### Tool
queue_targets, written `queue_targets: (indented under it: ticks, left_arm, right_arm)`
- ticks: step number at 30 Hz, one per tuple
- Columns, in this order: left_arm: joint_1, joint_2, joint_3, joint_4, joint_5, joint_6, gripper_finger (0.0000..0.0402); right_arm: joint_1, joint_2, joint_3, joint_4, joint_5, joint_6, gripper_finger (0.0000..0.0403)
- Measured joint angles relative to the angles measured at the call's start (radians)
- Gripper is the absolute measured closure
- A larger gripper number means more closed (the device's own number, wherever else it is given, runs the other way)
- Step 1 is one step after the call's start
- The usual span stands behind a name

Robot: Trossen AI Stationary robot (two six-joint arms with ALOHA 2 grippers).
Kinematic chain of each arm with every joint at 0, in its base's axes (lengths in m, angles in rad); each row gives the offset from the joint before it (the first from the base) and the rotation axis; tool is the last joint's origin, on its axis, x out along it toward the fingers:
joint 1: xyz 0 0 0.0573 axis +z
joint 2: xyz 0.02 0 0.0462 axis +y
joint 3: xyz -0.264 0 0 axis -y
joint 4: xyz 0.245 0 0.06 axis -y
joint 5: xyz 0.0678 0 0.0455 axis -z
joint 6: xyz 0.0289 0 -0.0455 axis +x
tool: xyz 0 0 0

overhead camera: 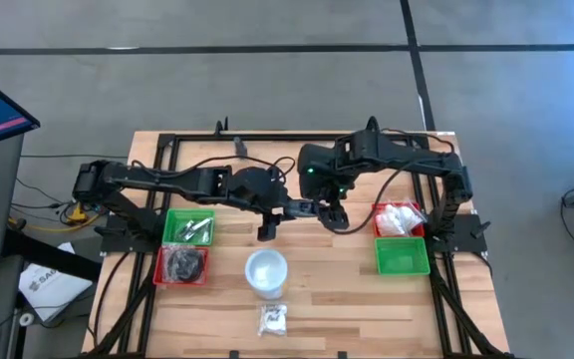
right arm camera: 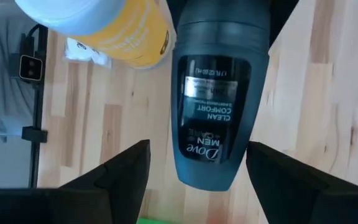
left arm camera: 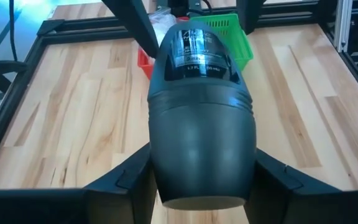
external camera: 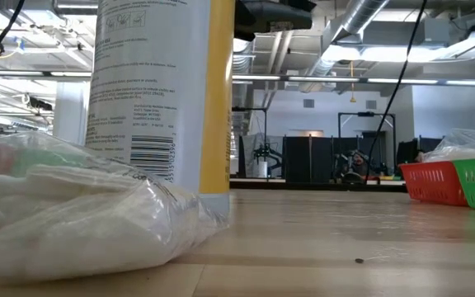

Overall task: Pick & Place Travel size toiletries
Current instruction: Put the bottom gray deodorant into the right green bin

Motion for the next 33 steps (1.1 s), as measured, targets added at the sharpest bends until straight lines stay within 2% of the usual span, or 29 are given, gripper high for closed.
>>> queue_targets:
  ticks: [14,21,29,33]
  left_arm:
    - [-0.007,0.0,0.0,0.002,-0.006,-0.006,0.0236]
    - [-0.006,0.0,0.0,0.018,-0.006,-0.006,0.0283]
    - [-0.007,0.0,0.0,0.004,-0.005,-0.013,0.0364]
    - [-0.006,0.0,0.0,0.004,-0.004,-0.006,0.0383]
  right_arm:
    - [-0.016,-0.001,0.0,0.023,-0.001,-0.029,0.015]
    - [-0.054,-0.002,0.0,0.025,-0.001,-0.023,0.015]
    - [-0.055,-0.009,0.001,-0.076,-0.001,0.063,0.015]
    - [-0.04,-0.01,0.001,-0.076,-0.001,0.08,0.0151]
